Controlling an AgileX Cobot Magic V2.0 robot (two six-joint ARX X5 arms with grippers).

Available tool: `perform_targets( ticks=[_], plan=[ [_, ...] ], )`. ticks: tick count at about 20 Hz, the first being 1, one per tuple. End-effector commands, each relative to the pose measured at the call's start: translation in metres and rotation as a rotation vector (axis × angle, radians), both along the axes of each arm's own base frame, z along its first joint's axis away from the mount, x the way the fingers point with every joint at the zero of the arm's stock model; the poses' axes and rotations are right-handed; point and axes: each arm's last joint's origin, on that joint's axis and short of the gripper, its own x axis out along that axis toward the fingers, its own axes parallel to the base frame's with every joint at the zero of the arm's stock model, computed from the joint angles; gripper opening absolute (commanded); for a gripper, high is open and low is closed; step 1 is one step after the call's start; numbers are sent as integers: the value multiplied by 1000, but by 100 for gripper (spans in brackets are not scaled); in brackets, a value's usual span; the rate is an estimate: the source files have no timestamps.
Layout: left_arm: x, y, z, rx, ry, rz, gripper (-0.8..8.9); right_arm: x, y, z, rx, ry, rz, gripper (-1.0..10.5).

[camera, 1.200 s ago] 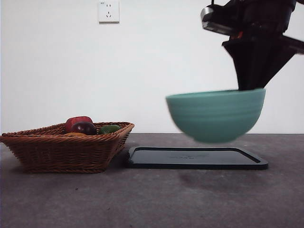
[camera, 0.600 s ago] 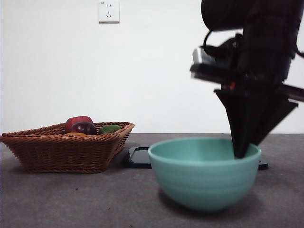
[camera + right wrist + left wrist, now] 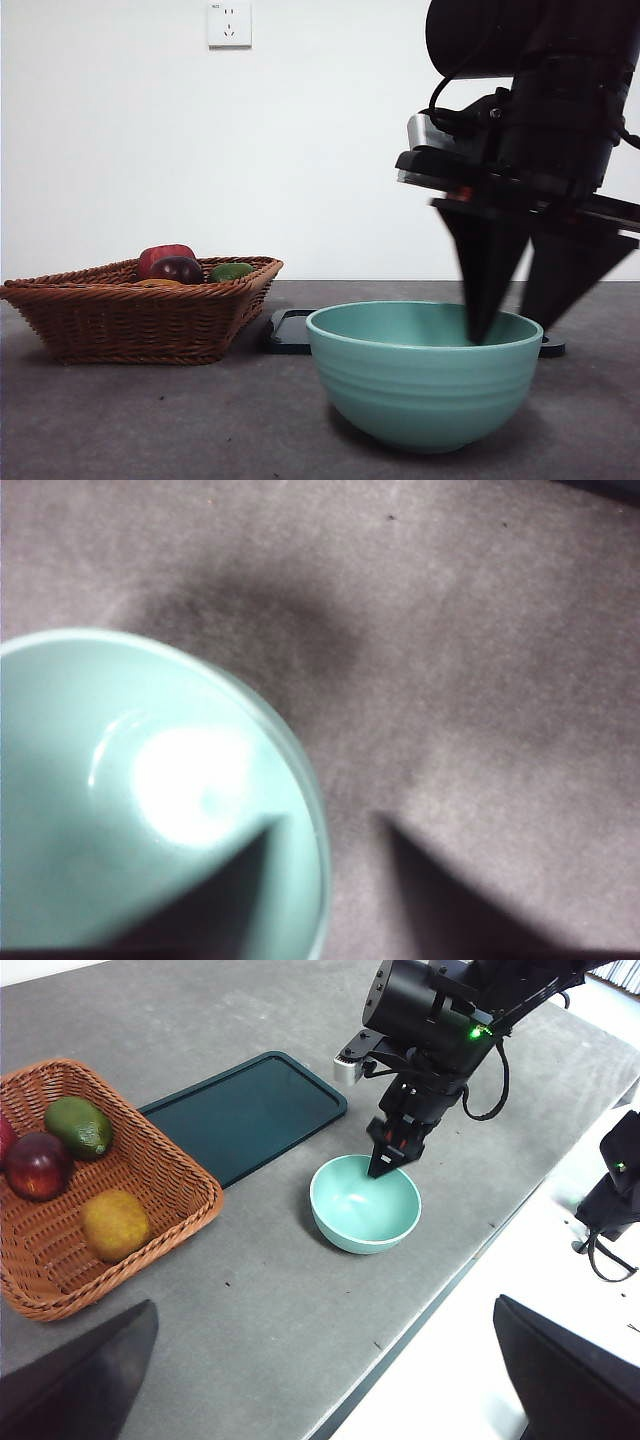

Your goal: Pick up the wifruite, put it on the bowl, pick up the plate, put it on desk

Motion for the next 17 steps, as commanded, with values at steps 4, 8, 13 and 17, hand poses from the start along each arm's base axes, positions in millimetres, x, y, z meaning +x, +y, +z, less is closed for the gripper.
perform_targets(
  ticks=[4, 8, 13, 17],
  plan=[
    [-1, 0, 4, -11, -18, -8, 563, -1, -1, 39, 29, -88, 38, 559],
    [-1, 0, 4, -11, -18, -9, 563, -21, -19, 98, 69, -237, 13, 622],
    [-1, 0, 4, -11, -17, -8, 563, -75, -59, 159, 183, -408, 24, 621],
    [-1, 0, 4, -11, -18, -8, 563, -126, -97, 180, 257, -530, 34, 621]
  ],
)
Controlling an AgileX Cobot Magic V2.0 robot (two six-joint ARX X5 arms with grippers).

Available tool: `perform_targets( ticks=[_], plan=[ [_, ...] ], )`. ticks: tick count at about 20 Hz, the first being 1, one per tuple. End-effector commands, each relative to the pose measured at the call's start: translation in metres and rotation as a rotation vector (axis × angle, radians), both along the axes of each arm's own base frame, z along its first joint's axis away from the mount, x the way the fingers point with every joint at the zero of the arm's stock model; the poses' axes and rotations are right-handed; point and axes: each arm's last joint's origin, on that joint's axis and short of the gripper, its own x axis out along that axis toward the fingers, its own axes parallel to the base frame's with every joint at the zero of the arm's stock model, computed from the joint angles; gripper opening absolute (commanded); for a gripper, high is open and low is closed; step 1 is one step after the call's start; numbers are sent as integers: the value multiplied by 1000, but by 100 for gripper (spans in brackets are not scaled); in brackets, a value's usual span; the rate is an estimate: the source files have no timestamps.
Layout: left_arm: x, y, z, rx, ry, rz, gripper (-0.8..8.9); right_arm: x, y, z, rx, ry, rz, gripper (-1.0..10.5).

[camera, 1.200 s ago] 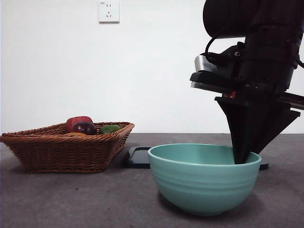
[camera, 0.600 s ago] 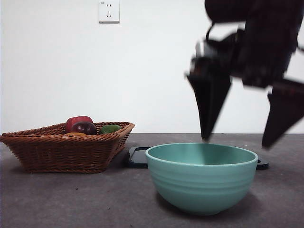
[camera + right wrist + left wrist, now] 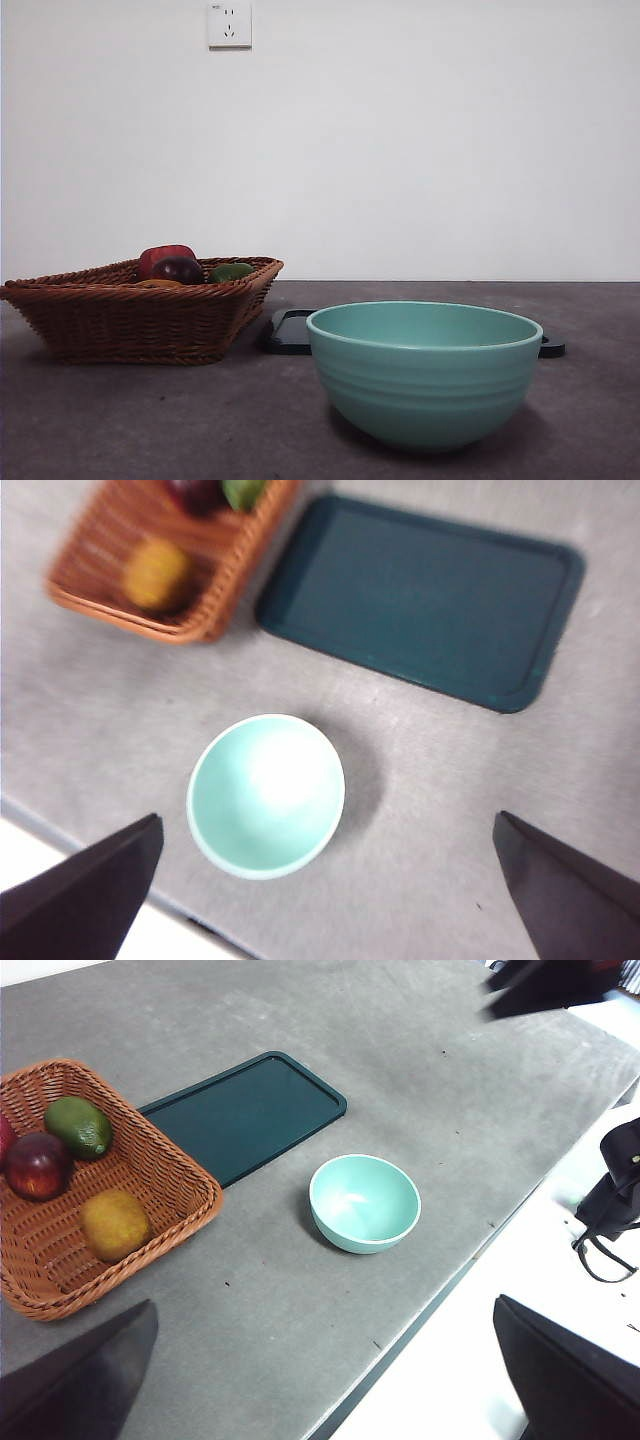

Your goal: Pick up the wifruite, put it on the bowl, pick up the plate, put it on desk

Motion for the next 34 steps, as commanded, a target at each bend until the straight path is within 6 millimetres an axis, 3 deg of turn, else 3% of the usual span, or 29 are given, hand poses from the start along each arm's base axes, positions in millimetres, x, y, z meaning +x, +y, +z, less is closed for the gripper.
perform_targets(
  ticks=[1, 8, 12, 16, 18, 19, 21, 34],
  plan=[
    [-1, 0, 4, -11, -18, -8, 563, -24, -16, 10, 24, -71, 26, 621],
    [-1, 0, 4, -4, -25, -14, 563, -90, -67, 9, 111, -191, 27, 621],
    [-1, 0, 4, -4, -26, -14, 562, -108, -80, 4, 137, -228, 26, 621],
    [-1, 0, 4, -5, -25, -14, 557, -112, -83, 4, 146, -241, 26, 621],
    [-1, 0, 4, -4, -25, -14, 476, -112, -83, 4, 146, -241, 25, 594],
    [-1, 0, 4, -5, -25, -13, 344, -112, -83, 4, 144, -242, 22, 477],
    [-1, 0, 4, -9, -19, -10, 2, -112, -83, 4, 143, -242, 23, 40],
    [-1, 0, 4, -11, -17, -8, 15, -112, -83, 4, 144, -243, 22, 14]
  ],
)
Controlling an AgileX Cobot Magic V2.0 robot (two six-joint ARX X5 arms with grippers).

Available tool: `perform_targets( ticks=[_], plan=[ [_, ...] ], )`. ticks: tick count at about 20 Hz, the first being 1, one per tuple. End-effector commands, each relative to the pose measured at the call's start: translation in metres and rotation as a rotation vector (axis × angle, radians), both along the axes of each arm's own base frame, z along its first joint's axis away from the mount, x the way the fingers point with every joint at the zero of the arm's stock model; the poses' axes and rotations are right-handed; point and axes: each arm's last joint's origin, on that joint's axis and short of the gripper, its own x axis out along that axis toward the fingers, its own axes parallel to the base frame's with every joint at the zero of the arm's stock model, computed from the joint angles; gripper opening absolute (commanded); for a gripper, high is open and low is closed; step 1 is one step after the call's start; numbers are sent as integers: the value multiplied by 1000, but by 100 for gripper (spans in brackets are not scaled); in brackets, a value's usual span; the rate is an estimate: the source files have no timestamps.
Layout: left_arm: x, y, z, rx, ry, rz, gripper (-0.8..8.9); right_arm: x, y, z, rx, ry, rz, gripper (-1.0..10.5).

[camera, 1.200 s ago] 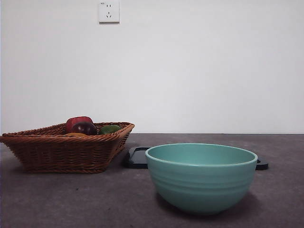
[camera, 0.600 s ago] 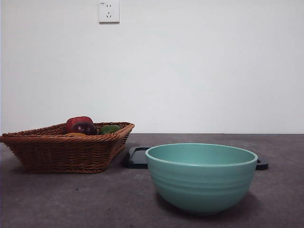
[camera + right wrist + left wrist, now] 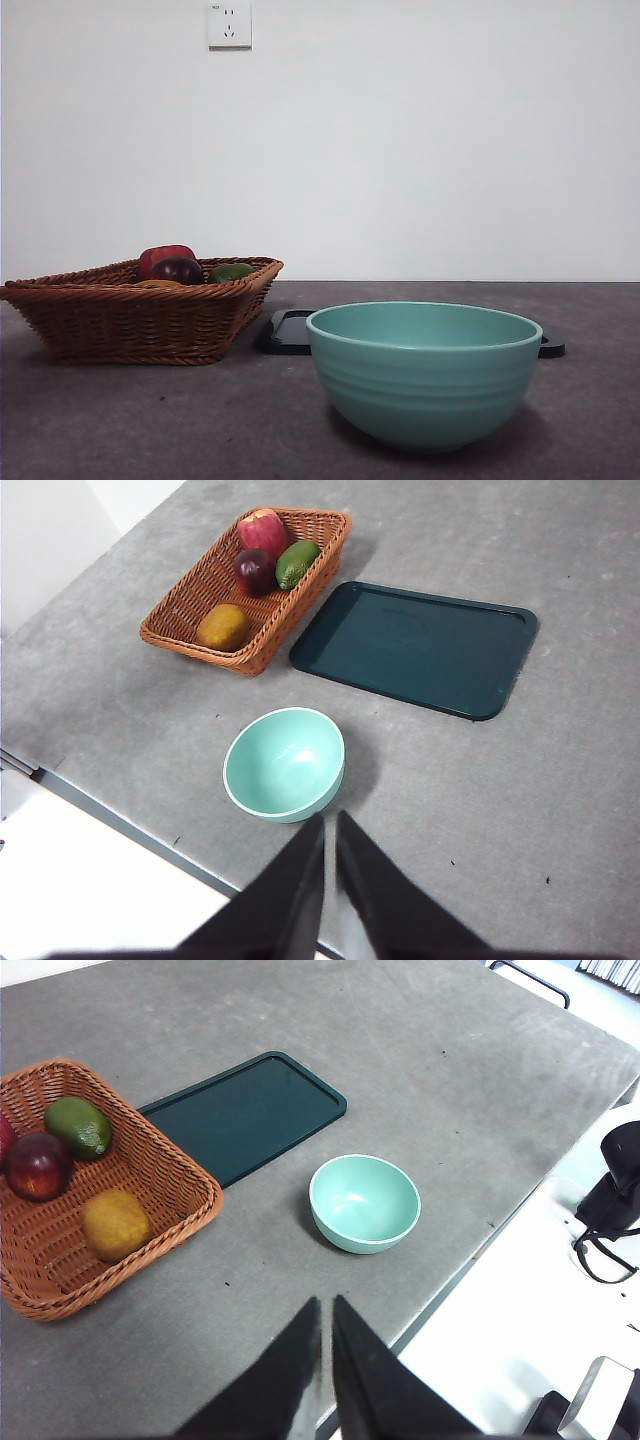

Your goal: Pick up the wifruite, put it on the bowl, pick up the plate, put it on desk

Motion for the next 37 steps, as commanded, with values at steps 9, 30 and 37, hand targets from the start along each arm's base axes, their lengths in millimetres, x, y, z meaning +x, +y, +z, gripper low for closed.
perform_targets(
  ticks=[9, 30, 37],
  plan=[
    [56, -11, -52, -120, -256, 285, 15, -2, -2, 4, 8, -26, 8, 14],
    [89, 12, -239, -108, -310, 878, 16, -2, -2, 4, 8, -26, 8, 14],
    [89, 13, -239, -107, -310, 888, 16, -2, -2, 4, 8, -26, 8, 14]
  ],
)
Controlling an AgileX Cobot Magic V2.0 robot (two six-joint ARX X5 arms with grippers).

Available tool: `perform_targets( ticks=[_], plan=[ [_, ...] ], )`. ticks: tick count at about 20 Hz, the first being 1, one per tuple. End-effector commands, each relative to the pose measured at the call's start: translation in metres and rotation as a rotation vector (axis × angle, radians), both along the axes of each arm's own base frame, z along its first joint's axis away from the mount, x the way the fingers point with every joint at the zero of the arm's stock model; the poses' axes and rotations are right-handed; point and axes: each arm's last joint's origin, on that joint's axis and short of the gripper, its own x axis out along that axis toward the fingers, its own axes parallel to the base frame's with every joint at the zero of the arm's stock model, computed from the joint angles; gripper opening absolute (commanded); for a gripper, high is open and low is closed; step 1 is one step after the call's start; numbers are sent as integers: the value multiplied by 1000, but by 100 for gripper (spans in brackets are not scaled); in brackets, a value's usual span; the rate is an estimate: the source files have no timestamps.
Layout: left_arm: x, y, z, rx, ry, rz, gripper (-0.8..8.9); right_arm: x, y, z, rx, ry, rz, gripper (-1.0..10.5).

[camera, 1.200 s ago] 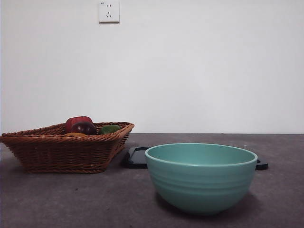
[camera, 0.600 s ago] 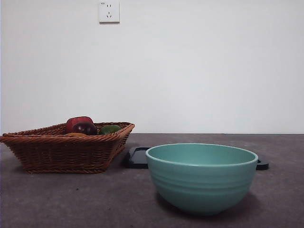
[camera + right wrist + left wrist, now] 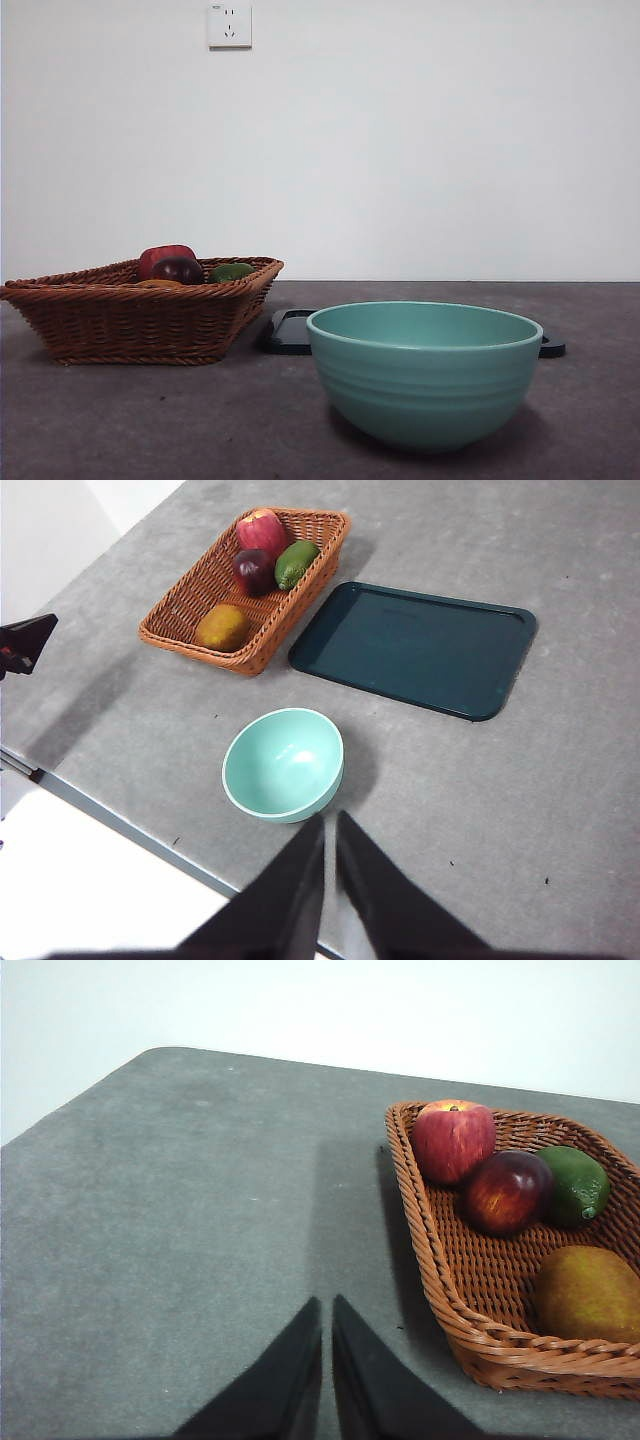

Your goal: Pick up the wifruite, put it on the bowl, pick up the plate, put it on desk

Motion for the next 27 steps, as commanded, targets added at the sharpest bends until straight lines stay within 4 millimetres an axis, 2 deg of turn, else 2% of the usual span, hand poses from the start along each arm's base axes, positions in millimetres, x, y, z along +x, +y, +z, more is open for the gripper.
perform_targets(
  ticks=[1, 6, 8, 10, 12, 14, 16, 18, 22, 27],
  plan=[
    [1, 0, -7, 18, 23, 2, 16, -2, -2, 4, 9, -25, 10, 14],
    [1, 0, -7, 18, 23, 2, 15, -2, -1, 4, 4, -23, -3, 14],
    [1, 0, -7, 17, 23, 2, 16, 6, 5, 0, -59, -96, -29, 14],
    [1, 0, -7, 17, 23, 2, 16, 31, 17, -24, -178, -272, -84, 14],
    [1, 0, -7, 17, 23, 2, 16, 67, 26, -71, -220, -451, -220, 14],
    [1, 0, -7, 17, 23, 2, 15, 90, 24, -114, -176, -546, -358, 14],
    [1, 0, -7, 17, 23, 2, 15, 103, 18, -151, -145, -586, -468, 14],
    [1, 0, -7, 17, 23, 2, 16, 107, 14, -177, -148, -562, -516, 14],
    [1, 0, -7, 17, 23, 2, 16, 109, 12, -199, -162, -525, -534, 14],
    [1, 0, -7, 17, 23, 2, 15, 109, 10, -213, -175, -501, -552, 14]
  ],
)
